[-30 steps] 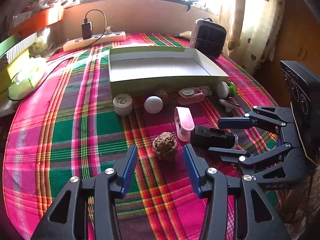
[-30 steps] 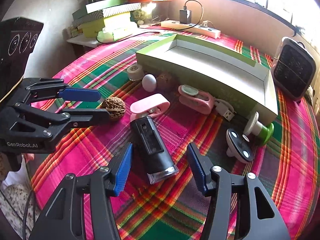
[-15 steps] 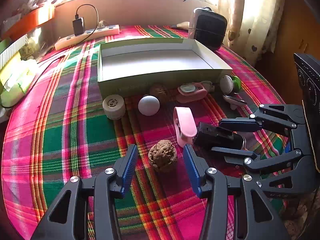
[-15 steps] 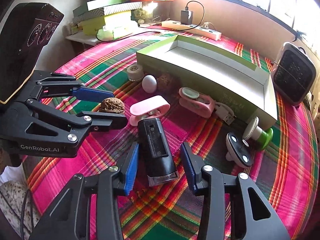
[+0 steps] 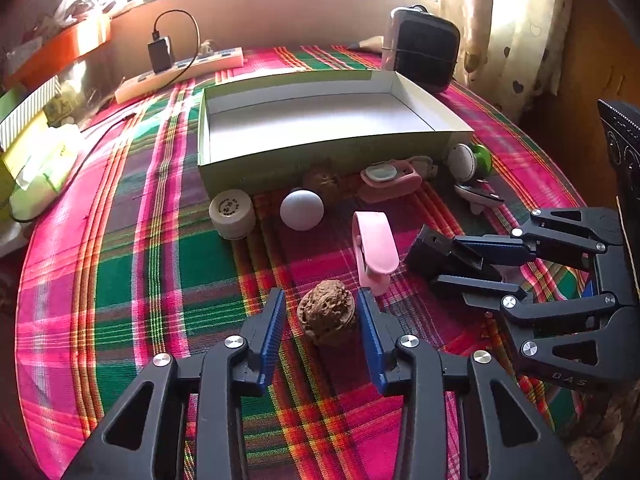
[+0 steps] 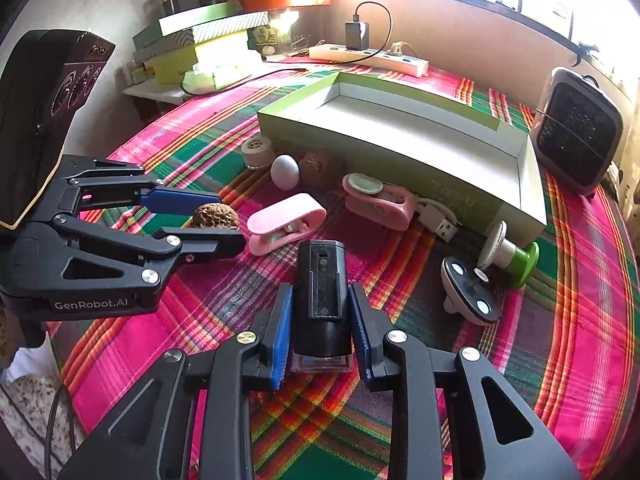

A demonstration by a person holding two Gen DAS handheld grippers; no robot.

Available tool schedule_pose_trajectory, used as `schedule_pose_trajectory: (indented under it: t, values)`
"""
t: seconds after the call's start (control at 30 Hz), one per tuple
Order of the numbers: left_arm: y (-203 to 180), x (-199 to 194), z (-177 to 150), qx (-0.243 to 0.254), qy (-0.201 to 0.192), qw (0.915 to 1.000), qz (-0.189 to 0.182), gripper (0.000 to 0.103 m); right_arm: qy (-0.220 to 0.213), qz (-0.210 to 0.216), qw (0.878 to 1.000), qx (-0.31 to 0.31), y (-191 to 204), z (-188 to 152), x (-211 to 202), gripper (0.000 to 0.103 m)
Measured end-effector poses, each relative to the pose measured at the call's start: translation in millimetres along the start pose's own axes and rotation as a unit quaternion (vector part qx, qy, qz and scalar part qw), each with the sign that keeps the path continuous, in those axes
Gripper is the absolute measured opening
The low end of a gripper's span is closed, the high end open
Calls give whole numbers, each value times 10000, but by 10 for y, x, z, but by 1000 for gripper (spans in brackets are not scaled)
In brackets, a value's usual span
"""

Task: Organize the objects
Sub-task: 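Close right tool on the black cylinder while left tool closes on the walnut, then carry the black cylinder and walnut with both tools over the green box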

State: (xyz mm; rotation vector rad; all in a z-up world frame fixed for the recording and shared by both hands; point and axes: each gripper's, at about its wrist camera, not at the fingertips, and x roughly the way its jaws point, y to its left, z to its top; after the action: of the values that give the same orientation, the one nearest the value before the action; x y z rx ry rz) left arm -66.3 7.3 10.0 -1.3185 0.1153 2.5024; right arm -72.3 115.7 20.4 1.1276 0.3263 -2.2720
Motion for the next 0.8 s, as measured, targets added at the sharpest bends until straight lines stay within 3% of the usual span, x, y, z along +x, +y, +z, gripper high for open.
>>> schedule_pose_trajectory:
  t: [0.13,0.8]
  values:
    - [7,1,3,-24,-5,10000,-34,27,6,11,10000,40,1,-10,-3,28]
    - [41,-184,257,-80,-347,9994,-38,27,-236,-45,9993,284,-112,123,-168,28]
